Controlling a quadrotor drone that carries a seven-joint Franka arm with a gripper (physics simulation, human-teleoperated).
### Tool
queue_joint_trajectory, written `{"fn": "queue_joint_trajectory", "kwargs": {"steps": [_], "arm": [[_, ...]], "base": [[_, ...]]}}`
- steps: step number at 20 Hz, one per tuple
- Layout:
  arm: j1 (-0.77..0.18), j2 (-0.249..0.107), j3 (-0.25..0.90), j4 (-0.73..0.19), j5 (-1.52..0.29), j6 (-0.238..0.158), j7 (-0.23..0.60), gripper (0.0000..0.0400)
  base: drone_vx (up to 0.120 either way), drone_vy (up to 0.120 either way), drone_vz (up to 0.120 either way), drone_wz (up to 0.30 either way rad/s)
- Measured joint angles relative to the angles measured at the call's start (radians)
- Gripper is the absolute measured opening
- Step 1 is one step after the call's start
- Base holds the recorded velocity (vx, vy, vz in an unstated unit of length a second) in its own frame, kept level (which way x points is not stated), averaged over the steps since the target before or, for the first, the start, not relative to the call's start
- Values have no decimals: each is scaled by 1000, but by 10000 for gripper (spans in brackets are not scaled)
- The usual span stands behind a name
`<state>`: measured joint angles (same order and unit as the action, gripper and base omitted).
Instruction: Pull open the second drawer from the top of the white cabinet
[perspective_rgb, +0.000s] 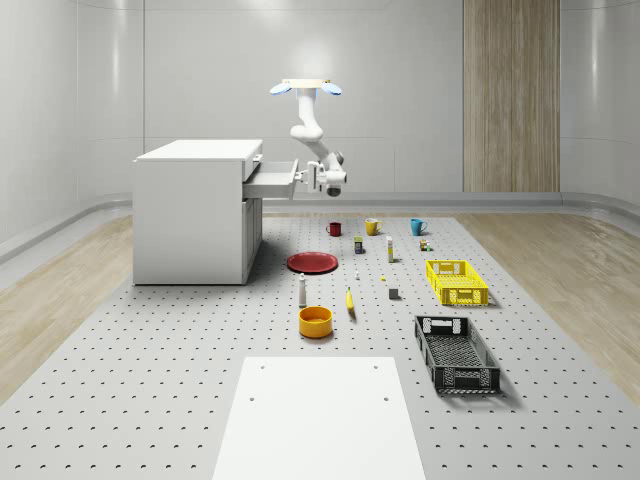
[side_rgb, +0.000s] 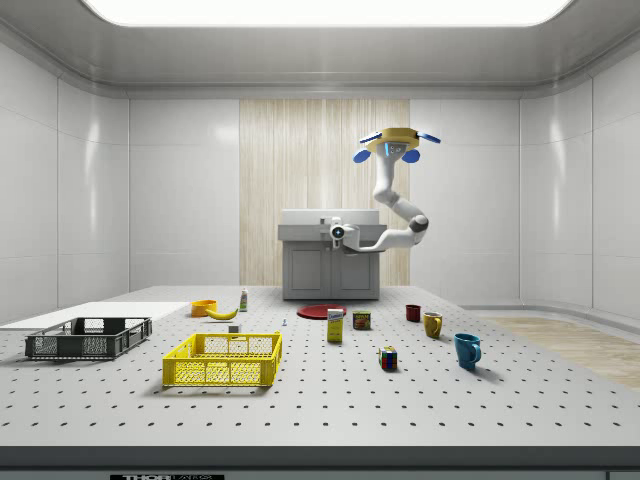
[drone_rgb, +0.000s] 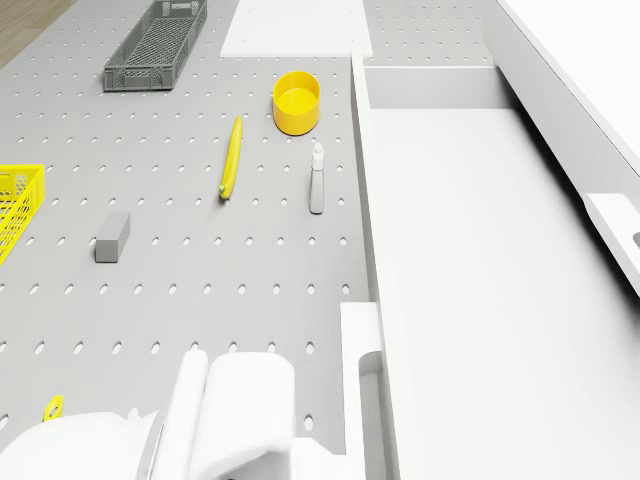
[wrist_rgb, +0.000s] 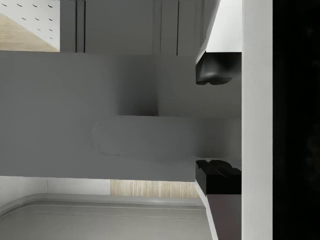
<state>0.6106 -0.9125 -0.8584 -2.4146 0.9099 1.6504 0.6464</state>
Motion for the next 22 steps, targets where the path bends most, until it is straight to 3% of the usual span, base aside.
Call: {"fn": "queue_joint_trajectory", "kwargs": {"steps": [6, 12, 16, 17, 18, 22], "arm": [[31, -15, -44, 13, -23, -1, 20, 287], [55, -36, -63, 15, -42, 13, 36, 297], [68, -51, -71, 15, -53, 25, 46, 295], [66, -35, -85, 1, -58, 28, -49, 345], [55, -13, -87, 0, -43, 14, -74, 335], [57, -28, -76, 9, -44, 14, -13, 313]], "base": [[0, 80, 0, 0], [0, -27, 0, 0], [0, 60, 0, 0], [0, 0, 0, 0], [0, 0, 0, 0], [0, 20, 0, 0]]}}
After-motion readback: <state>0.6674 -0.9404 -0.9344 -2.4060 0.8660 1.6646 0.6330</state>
